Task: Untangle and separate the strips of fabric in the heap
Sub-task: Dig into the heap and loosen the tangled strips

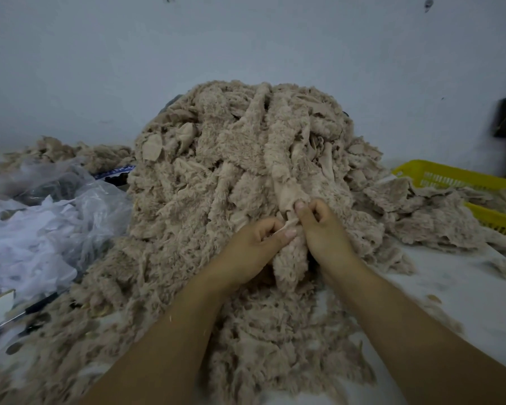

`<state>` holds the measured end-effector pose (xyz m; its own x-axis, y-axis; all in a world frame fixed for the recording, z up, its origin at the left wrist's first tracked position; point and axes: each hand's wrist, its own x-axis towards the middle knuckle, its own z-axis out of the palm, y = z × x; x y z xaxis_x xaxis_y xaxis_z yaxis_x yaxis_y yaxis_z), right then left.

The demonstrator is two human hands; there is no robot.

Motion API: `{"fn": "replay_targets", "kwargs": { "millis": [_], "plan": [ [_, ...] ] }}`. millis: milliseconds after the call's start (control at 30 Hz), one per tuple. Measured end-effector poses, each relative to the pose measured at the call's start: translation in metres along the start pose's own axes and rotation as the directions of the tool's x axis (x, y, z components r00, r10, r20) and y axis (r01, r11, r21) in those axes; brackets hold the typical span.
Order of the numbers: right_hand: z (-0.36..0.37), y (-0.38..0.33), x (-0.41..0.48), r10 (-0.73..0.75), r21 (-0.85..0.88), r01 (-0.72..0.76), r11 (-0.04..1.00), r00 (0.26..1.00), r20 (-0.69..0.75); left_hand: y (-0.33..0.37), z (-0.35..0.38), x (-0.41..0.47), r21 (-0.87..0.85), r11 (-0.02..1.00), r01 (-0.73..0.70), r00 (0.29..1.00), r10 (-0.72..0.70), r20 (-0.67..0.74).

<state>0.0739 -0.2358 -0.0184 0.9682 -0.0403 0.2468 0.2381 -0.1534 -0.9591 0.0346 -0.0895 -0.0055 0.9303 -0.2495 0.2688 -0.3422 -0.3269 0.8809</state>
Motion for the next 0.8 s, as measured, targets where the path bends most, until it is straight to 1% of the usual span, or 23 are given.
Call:
{"fn": "replay_targets", "kwargs": {
  "millis": [67,133,233,333,367,433,500,600,667,767,800],
  "plan": [
    [0.000,0.000,0.001,0.033,0.039,-0.032,0.999,0.999,-0.034,0.003,0.003,0.000,-0.004,1.000,-0.016,1.000,0.016,0.008],
    [0.005,0.002,0.000,0.042,0.020,-0.041,0.999,0.998,-0.046,0.003,0.003,-0.001,-0.007,1.000,-0.024,1.000,0.024,-0.009],
    [0.011,0.004,0.000,0.076,0.016,-0.075,0.997,0.992,-0.102,0.001,0.003,-0.002,0.041,0.998,-0.055,0.997,0.057,-0.050],
    [0.001,0.004,0.008,0.170,0.047,-0.163,0.986,0.957,-0.233,0.002,0.006,-0.005,0.088,0.985,-0.147,0.971,0.161,-0.175],
    [-0.006,0.005,0.011,0.189,0.033,-0.187,0.982,0.947,-0.258,0.003,0.007,-0.006,0.091,0.982,-0.168,0.959,0.184,-0.216],
    [-0.014,0.008,0.013,0.150,-0.083,-0.174,0.981,0.960,-0.238,0.003,0.006,-0.005,0.071,0.984,-0.161,0.935,0.175,-0.309],
    [-0.011,0.009,0.010,0.108,-0.184,-0.144,0.972,0.975,-0.193,0.000,0.003,-0.004,0.026,0.986,-0.167,0.897,0.163,-0.410],
    [0.001,0.009,0.007,0.110,-0.228,-0.155,0.961,0.974,-0.198,0.001,0.008,-0.006,0.047,0.980,-0.193,0.843,0.190,-0.503],
    [0.002,0.009,0.009,0.146,-0.213,-0.195,0.957,0.963,-0.226,0.006,0.008,-0.005,0.051,0.976,-0.209,0.802,0.201,-0.563],
    [-0.016,0.011,0.015,0.210,-0.128,-0.264,0.956,0.921,-0.329,0.005,-0.008,0.002,-0.052,0.967,-0.251,0.633,0.124,-0.764],
    [-0.021,0.012,0.015,0.194,-0.146,-0.256,0.956,0.920,-0.341,0.002,-0.013,0.005,-0.060,0.971,-0.230,0.617,0.098,-0.781]
  ]
}}
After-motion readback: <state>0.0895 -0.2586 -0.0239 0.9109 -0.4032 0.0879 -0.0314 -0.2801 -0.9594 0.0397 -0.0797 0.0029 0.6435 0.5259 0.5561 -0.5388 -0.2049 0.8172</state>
